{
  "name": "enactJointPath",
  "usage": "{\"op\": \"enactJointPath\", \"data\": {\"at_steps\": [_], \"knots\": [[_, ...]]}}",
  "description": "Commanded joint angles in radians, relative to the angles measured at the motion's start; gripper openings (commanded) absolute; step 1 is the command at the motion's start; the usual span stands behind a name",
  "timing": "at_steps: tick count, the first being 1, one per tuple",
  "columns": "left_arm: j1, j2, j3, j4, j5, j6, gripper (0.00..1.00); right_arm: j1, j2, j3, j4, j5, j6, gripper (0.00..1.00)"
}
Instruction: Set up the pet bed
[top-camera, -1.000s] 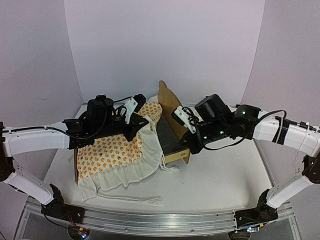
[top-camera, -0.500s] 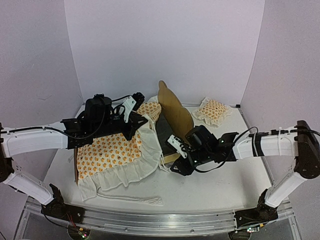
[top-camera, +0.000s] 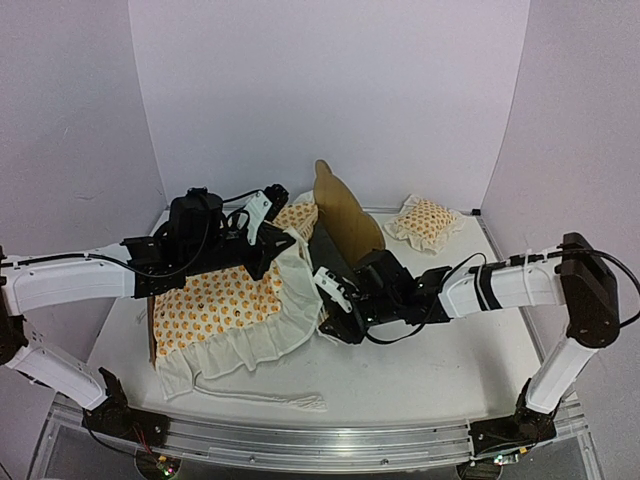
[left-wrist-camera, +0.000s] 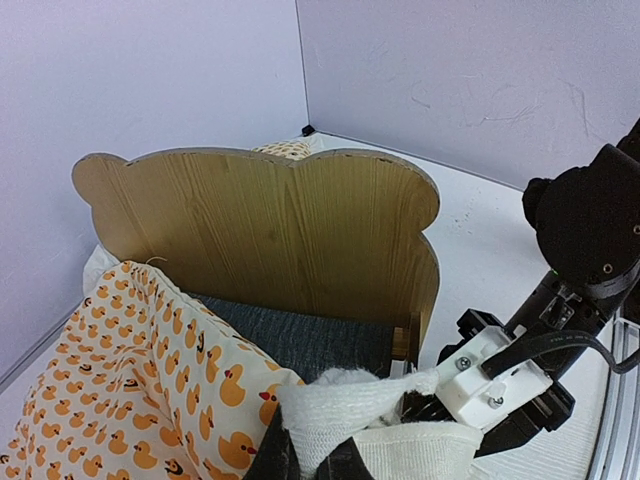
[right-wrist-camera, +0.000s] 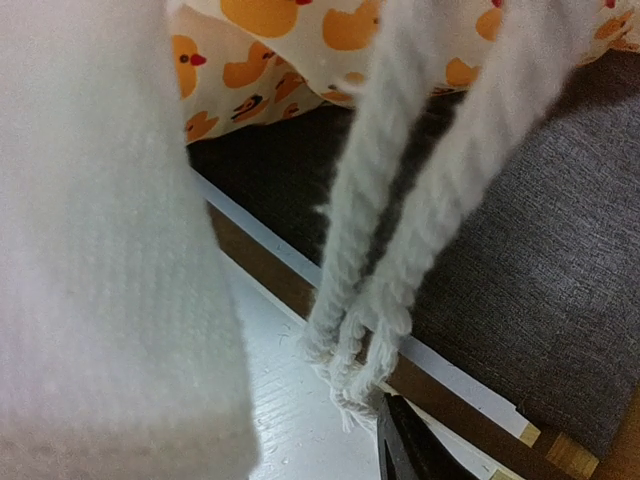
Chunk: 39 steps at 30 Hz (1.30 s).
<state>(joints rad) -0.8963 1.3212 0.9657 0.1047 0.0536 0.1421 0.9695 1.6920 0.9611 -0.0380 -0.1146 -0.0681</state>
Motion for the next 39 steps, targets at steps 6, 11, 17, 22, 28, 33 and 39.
{"op": "enactJointPath", "data": {"at_steps": [6, 11, 17, 22, 28, 33, 39], "knots": [[0.005, -0.04, 0.035, 0.039, 0.014, 0.018, 0.0, -0.004, -0.082, 0.032, 0.038, 0.065, -0.083, 0.4], [0.005, -0.031, 0.038, 0.038, 0.017, 0.019, 0.0, -0.005, -0.086, 0.038, 0.038, 0.079, -0.1, 0.43], [0.005, -0.036, 0.036, 0.037, 0.013, 0.016, 0.0, -0.006, -0.015, 0.088, 0.038, 0.077, -0.104, 0.42], [0.005, -0.042, 0.032, 0.035, 0.012, 0.014, 0.0, -0.006, 0.012, 0.107, 0.038, 0.057, -0.088, 0.38], [0.005, -0.033, 0.038, 0.036, 0.017, 0.015, 0.0, -0.006, 0.053, 0.133, 0.038, 0.064, -0.081, 0.31], [0.005, -0.04, 0.035, 0.037, 0.013, 0.016, 0.0, -0.006, 0.076, 0.143, 0.042, 0.038, -0.058, 0.29], [0.005, -0.045, 0.03, 0.035, 0.009, 0.016, 0.0, -0.006, 0.069, 0.138, 0.044, 0.049, -0.044, 0.15]]}}
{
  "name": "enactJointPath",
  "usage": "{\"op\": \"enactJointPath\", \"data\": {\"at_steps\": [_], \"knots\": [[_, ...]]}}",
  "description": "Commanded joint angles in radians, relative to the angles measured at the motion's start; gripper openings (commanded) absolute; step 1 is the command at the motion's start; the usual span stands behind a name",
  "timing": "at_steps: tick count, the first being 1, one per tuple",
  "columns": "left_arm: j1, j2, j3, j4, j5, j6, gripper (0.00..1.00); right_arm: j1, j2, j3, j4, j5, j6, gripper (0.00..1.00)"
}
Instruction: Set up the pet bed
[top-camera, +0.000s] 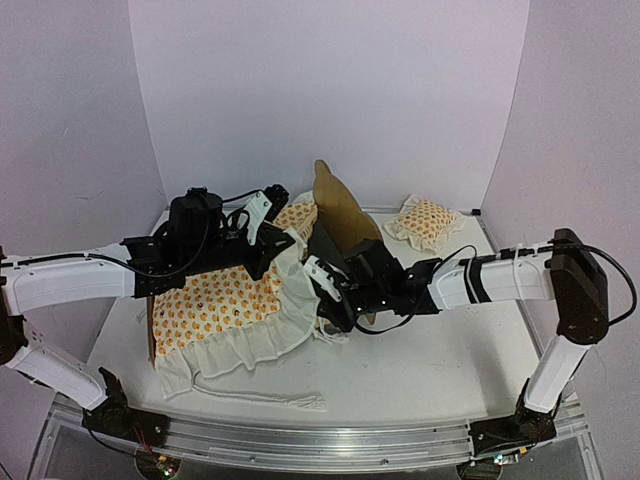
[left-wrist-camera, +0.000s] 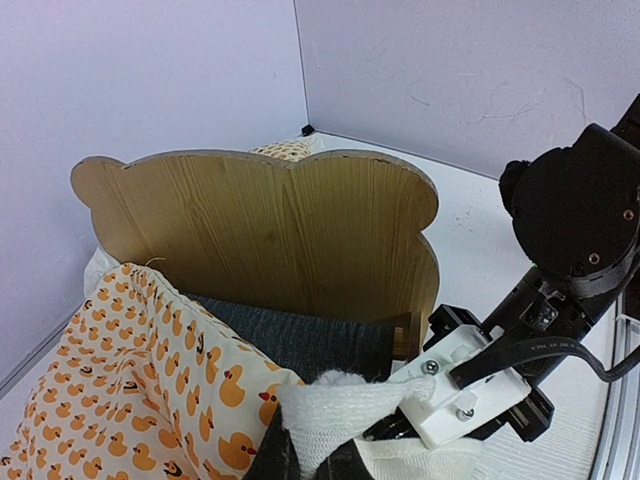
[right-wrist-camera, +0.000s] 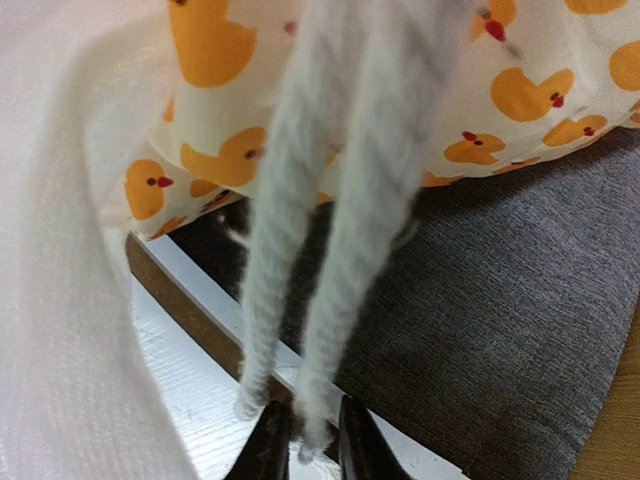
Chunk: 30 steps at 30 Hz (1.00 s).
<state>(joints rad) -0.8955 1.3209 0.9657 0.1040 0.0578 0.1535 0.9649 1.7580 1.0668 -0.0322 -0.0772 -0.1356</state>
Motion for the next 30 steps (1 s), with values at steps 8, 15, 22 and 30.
{"op": "enactJointPath", "data": {"at_steps": [8, 15, 22, 30], "knots": [[0.005, -0.042, 0.027, 0.03, -0.003, 0.011, 0.0, -0.001, -0.194, 0.093, -0.293, 0.072, 0.091, 0.0], [0.006, -0.025, 0.025, 0.029, 0.008, 0.014, 0.0, -0.002, -0.184, 0.33, -0.725, 0.097, 0.054, 0.0], [0.006, -0.004, 0.025, 0.028, 0.008, 0.006, 0.0, -0.002, -0.114, 0.543, -0.764, 0.171, -0.073, 0.0], [0.006, -0.001, 0.026, 0.031, 0.018, -0.005, 0.0, -0.024, 0.005, 0.669, -0.743, 0.155, -0.199, 0.0]]}}
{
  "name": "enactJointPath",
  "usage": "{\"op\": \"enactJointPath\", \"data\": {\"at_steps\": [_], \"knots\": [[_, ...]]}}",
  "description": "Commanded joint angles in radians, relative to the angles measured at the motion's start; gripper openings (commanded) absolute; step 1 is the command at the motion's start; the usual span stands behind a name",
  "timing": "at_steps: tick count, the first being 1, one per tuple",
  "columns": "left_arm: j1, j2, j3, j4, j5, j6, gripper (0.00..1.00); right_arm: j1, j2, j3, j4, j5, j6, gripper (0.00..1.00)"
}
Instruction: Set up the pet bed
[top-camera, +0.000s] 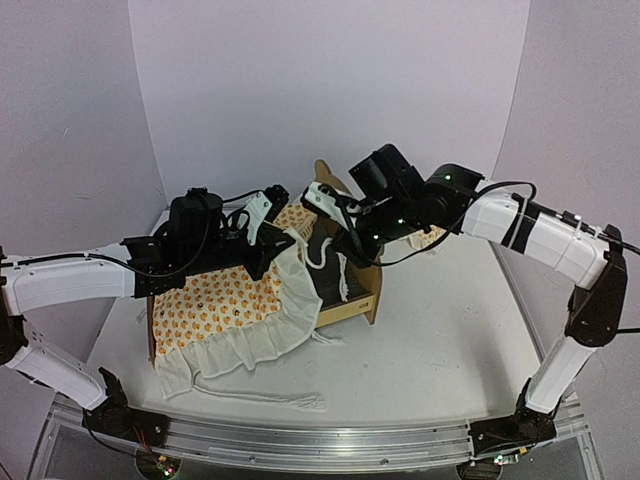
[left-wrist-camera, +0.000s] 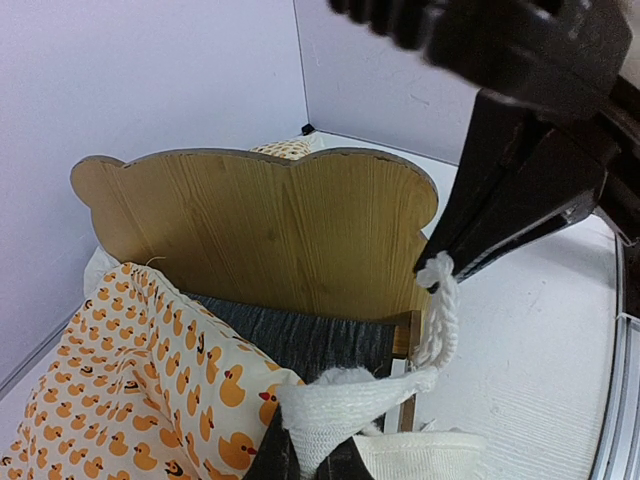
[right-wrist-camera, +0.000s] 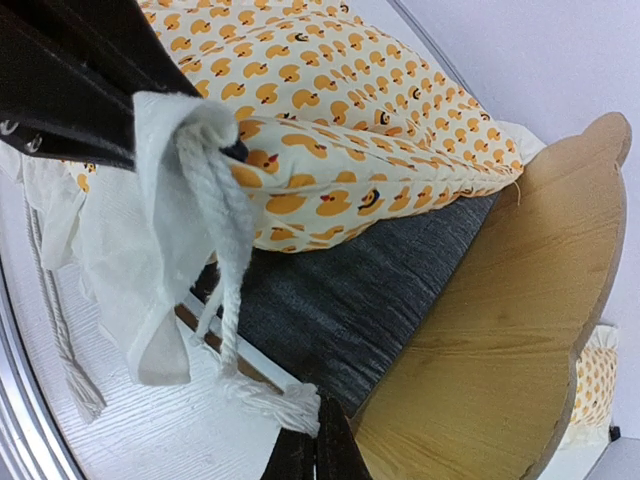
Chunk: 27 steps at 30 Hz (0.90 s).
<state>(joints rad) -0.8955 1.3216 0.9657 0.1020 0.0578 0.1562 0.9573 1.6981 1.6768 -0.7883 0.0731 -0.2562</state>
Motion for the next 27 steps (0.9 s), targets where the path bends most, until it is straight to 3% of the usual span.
{"op": "enactJointPath", "data": {"at_steps": [1, 21, 27], "knots": [[0.005, 0.0, 0.028, 0.033, 0.021, -0.008, 0.0, -0.021, 0.083, 0.073, 0.014, -0.008, -0.08, 0.0], [0.006, 0.017, 0.024, 0.037, 0.03, -0.007, 0.0, -0.121, 0.154, -0.035, -0.012, -0.299, 0.157, 0.0], [0.006, 0.026, 0.021, 0.044, 0.01, -0.02, 0.0, -0.129, 0.234, 0.049, 0.027, -0.222, 0.119, 0.0]]}}
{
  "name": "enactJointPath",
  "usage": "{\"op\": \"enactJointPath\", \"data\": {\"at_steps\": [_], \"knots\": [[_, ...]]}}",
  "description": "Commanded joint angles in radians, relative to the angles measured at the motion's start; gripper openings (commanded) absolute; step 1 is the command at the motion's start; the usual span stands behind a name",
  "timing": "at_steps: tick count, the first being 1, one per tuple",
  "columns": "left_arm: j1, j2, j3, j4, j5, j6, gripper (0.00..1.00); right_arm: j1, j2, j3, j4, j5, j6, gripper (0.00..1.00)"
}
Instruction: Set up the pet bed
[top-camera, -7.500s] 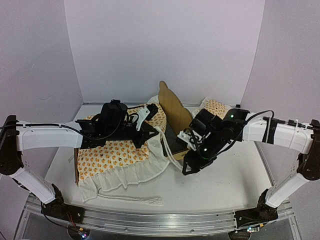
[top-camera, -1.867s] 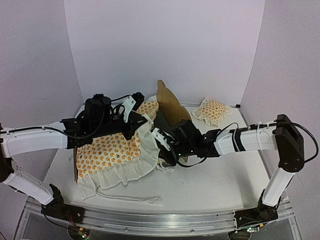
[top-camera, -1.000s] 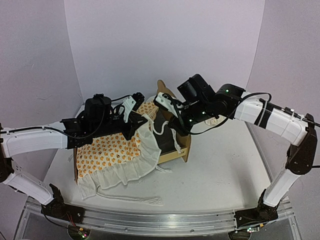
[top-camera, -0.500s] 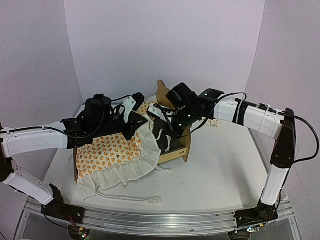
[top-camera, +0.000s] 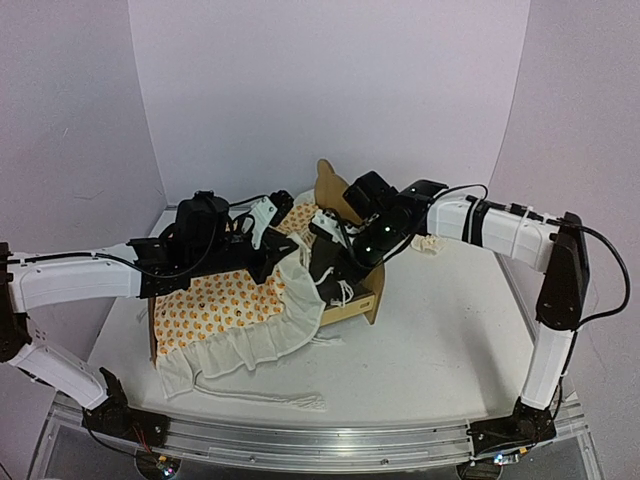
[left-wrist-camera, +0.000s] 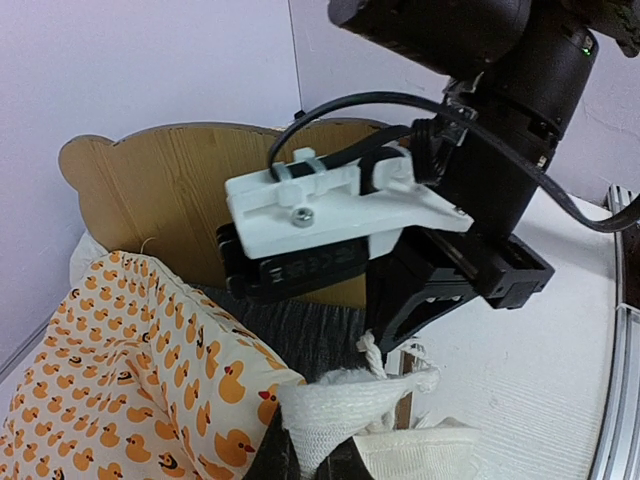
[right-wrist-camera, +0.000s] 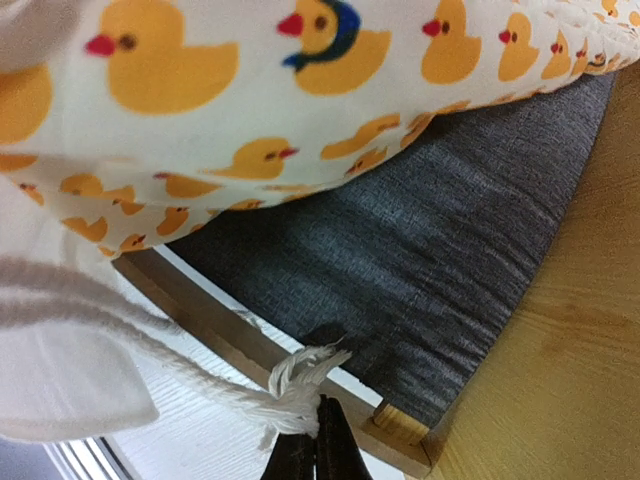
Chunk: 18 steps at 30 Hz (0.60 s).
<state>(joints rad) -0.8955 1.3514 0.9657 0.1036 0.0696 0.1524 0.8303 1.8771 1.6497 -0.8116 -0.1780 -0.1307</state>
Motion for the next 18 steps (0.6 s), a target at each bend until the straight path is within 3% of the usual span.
{"op": "enactJointPath", "data": {"at_steps": [1, 8, 15, 18], "knots": [[0.006, -0.006, 0.02, 0.044, -0.003, -0.017, 0.0, -0.001, 0.067, 0.084, 0.071, 0.056, -0.012, 0.0], [0.006, -0.014, 0.008, 0.045, -0.024, -0.016, 0.0, -0.001, 0.133, 0.111, 0.102, 0.067, -0.038, 0.0], [0.014, -0.013, -0.02, 0.045, -0.054, -0.008, 0.0, 0.005, 0.032, -0.094, 0.102, -0.115, -0.072, 0.0], [0.033, 0.003, -0.042, 0.053, -0.04, -0.021, 0.0, 0.006, 0.048, -0.101, 0.102, -0.142, -0.102, 0.0]]}}
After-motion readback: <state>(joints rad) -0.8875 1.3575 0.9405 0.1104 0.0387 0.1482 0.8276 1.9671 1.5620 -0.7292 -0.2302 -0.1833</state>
